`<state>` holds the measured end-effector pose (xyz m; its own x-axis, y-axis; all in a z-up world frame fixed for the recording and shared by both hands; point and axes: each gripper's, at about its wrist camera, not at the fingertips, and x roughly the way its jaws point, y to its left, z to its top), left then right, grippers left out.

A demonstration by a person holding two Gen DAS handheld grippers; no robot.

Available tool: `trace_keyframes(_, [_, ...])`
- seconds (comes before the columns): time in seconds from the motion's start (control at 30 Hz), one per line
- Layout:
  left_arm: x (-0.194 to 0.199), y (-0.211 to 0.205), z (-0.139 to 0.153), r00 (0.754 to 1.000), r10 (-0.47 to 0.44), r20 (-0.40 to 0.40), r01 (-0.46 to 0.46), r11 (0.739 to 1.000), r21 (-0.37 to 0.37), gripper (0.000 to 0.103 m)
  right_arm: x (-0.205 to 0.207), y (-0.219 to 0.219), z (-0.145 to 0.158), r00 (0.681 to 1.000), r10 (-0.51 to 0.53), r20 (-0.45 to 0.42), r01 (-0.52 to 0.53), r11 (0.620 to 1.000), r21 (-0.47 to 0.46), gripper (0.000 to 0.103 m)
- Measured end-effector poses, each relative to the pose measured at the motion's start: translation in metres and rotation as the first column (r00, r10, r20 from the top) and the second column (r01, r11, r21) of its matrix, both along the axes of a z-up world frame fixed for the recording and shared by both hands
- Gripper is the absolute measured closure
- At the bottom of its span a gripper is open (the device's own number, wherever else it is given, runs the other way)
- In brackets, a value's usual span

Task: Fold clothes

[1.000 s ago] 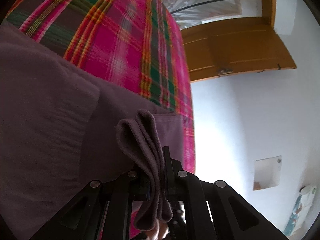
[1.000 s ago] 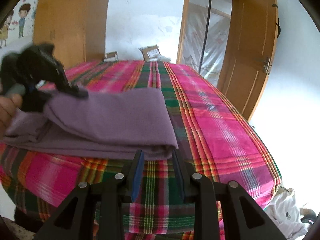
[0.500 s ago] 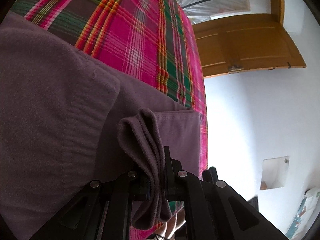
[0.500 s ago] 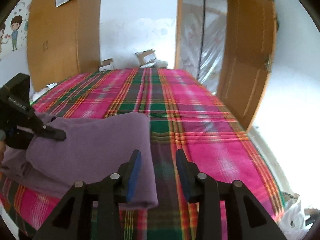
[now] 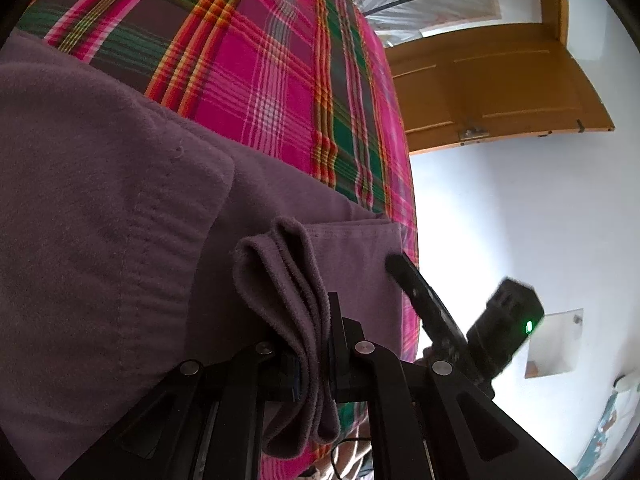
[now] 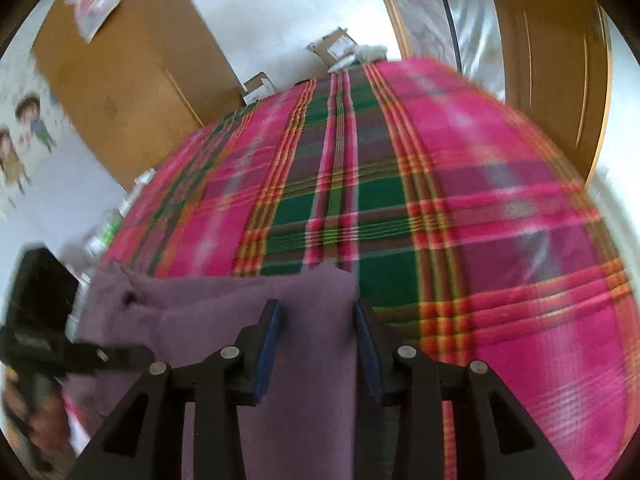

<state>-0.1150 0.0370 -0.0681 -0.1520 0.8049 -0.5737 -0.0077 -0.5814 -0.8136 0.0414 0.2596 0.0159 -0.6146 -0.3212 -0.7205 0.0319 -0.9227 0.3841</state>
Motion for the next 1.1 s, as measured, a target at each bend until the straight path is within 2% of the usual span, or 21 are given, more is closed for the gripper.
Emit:
trace_keyframes(0.03, [0.001,-0.001,-0.004,1.000,-0.004,-0.001,0.003,1.000,-0.002,0.094,-0.001,0.001,-0.001,1.000,-0.001,-0.001,0.001,1.000,-0.017,0.081])
trace_keyframes(0.07, [0.001,-0.001,-0.006,1.000,-0.003,0.003,0.003,1.000,-0.001,0.094,-0.001,0.002,-0.001,1.000,-0.003,-0.003,0.003,1.000,-0.011,0.090])
trace_keyframes(0.2, [0.011,-0.007,-0.008,1.000,-0.006,0.006,0.006,1.000,-0.005,0.094,0.004,0.009,0.001,0.999,-0.027,-0.032,0.027,1.000,-0.009,0.093])
trace_keyframes(0.27, [-0.013,0.039,-0.007,1.000,-0.008,0.006,0.008,1.000,-0.003,0.094,0.005,0.015,0.002,0.998,-0.047,-0.040,0.046,0.999,-0.020,0.093])
trace_keyframes(0.33, [-0.017,0.044,-0.008,1.000,-0.012,0.006,0.012,1.000,0.000,0.094,0.004,0.018,-0.001,0.996,-0.083,-0.037,0.084,0.996,0.012,0.097])
trace_keyframes(0.47, [-0.035,0.040,-0.034,1.000,-0.003,0.020,0.003,1.000,-0.004,0.094,0.000,0.022,-0.008,0.995,-0.101,-0.020,0.101,0.995,-0.021,0.097])
trace_keyframes(0.53, [0.032,0.018,0.006,1.000,-0.016,0.006,0.017,1.000,-0.017,0.094,0.002,0.022,-0.009,0.995,-0.097,-0.024,0.096,0.995,-0.022,0.096])
trace_keyframes(0.57, [0.038,-0.007,0.043,1.000,-0.019,0.004,0.019,1.000,-0.022,0.094,0.003,0.022,-0.008,0.995,-0.097,-0.030,0.096,0.995,-0.017,0.095])
trace_keyframes(0.6, [0.040,-0.013,0.049,1.000,-0.017,0.003,0.017,1.000,-0.024,0.094,0.006,0.022,-0.005,0.995,-0.096,-0.039,0.096,0.995,-0.010,0.094])
trace_keyframes(0.8, [0.050,-0.020,0.055,1.000,0.002,0.002,-0.002,0.999,-0.053,0.094,0.040,0.009,0.016,0.986,-0.067,-0.152,0.082,0.993,0.091,0.093])
trace_keyframes(0.97, [0.059,-0.044,0.064,0.999,0.038,0.004,-0.038,0.997,-0.067,0.093,0.061,-0.005,0.018,0.985,-0.015,-0.172,0.048,0.982,0.185,0.093])
trace_keyframes(1.1, [0.072,-0.062,0.079,0.995,0.094,-0.033,-0.096,0.992,-0.080,0.092,0.081,-0.019,0.019,0.976,0.050,-0.211,-0.005,0.977,0.212,0.091])
